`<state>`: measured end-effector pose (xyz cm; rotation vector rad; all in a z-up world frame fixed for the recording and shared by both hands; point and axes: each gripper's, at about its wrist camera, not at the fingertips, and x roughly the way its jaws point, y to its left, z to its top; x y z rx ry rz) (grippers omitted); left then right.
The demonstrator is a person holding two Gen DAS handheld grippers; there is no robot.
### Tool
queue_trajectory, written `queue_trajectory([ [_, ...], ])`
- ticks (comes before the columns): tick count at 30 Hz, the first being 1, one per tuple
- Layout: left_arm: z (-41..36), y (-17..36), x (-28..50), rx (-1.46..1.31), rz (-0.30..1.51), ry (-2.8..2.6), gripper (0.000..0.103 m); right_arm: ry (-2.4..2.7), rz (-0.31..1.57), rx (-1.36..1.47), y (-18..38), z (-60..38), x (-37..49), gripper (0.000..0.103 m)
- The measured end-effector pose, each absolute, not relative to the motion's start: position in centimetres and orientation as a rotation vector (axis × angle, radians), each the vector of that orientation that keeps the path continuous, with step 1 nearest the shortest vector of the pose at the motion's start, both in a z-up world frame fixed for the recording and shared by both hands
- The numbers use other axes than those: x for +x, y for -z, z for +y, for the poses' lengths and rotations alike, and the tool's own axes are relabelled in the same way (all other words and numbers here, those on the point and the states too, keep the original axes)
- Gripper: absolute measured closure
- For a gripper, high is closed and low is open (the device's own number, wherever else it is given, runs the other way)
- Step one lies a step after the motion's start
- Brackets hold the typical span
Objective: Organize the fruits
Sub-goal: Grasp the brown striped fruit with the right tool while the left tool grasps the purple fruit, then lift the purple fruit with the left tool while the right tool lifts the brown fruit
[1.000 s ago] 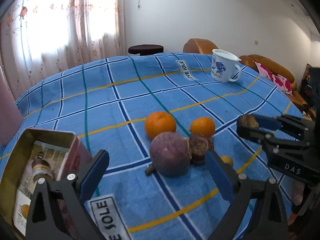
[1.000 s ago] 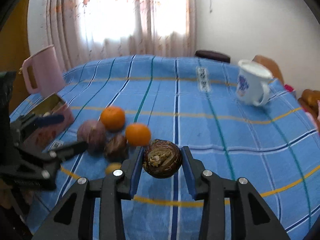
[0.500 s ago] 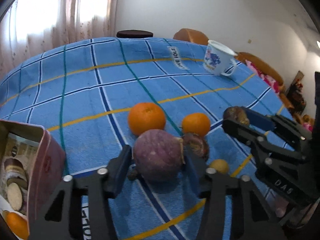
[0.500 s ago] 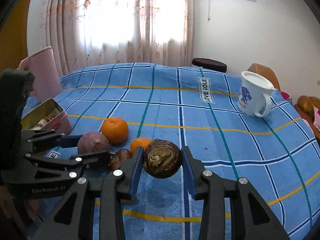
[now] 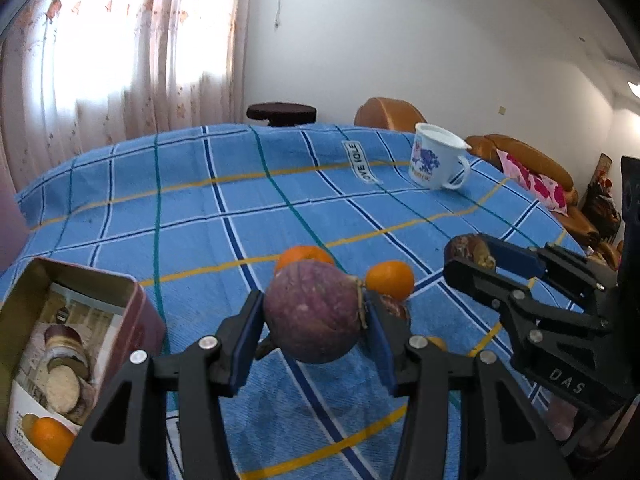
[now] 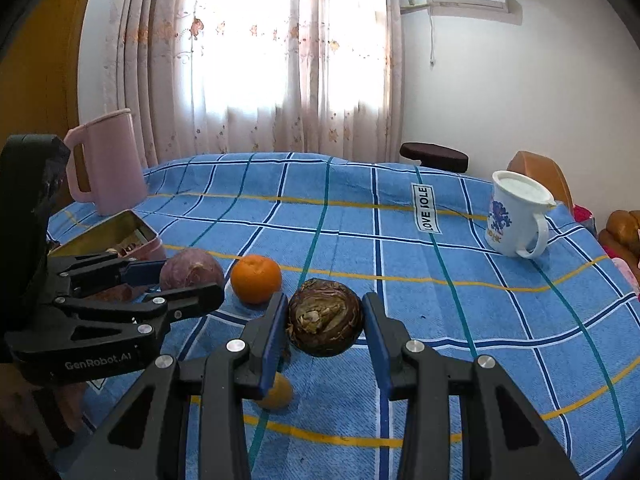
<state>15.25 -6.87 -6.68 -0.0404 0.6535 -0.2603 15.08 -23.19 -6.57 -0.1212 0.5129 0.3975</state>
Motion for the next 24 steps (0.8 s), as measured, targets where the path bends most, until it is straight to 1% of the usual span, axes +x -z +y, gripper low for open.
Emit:
queue_trajectory([
  [24,-6.3,5.3,12.7,-0.035,0.494,0.182,0.051,-0.441,0.368,-0.099,5.6,-24.1,12.9,0.063],
])
